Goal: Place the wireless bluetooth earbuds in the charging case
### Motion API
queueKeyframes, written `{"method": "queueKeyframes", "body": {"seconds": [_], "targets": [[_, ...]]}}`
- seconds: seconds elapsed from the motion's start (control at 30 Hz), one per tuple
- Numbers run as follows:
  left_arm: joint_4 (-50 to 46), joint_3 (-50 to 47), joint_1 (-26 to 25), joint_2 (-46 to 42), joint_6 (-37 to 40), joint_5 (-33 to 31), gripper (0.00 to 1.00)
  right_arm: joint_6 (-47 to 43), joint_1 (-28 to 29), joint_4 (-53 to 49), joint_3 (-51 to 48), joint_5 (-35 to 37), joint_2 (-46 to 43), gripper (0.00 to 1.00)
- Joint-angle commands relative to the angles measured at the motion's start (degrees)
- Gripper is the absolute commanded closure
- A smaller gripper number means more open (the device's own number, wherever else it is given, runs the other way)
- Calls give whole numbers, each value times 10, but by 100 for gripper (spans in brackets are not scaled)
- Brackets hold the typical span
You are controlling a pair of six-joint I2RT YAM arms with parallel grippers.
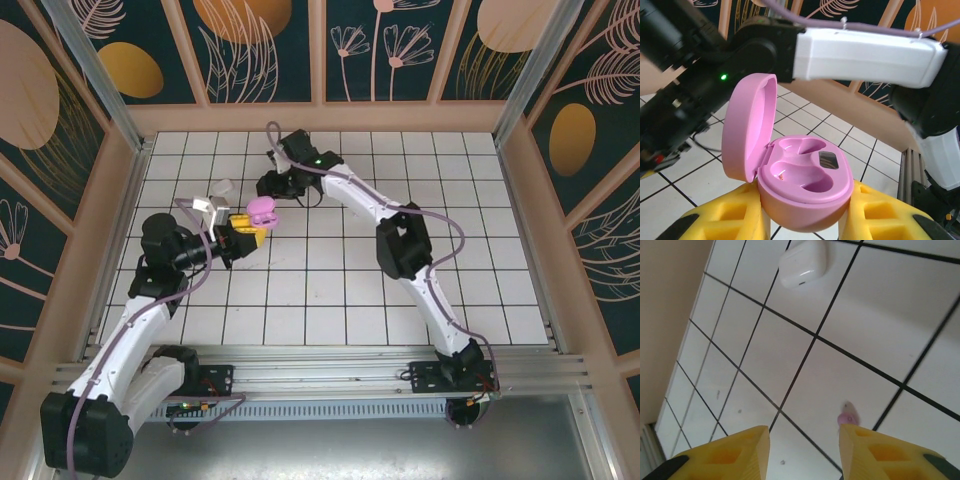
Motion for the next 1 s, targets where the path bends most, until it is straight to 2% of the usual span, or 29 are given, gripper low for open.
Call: {"method": "queueKeyframes", "body": {"seconds": [0.0,0.13,0.27,0.53,0.77,0.97], "targets": [[-9,-9,2,-15,-3,0,80,-46,8,-47,32,22,29,63],[-16,-10,2,-24,-7,-1,80,-56,13,-24,3,43,36,69],[-31,-7,2,-33,0,-5,79,-78,23,-13,-5,45,45,69],[-37,-7,3,-37,1,-6,79,-81,26,12,-11,34,67,67],[-42,-10,3,-41,6,-7,79,-82,27,7,-17,13,80,58],[-39,-11,2,-41,2,-5,79,-90,30,0,-29,21,84,58]]}}
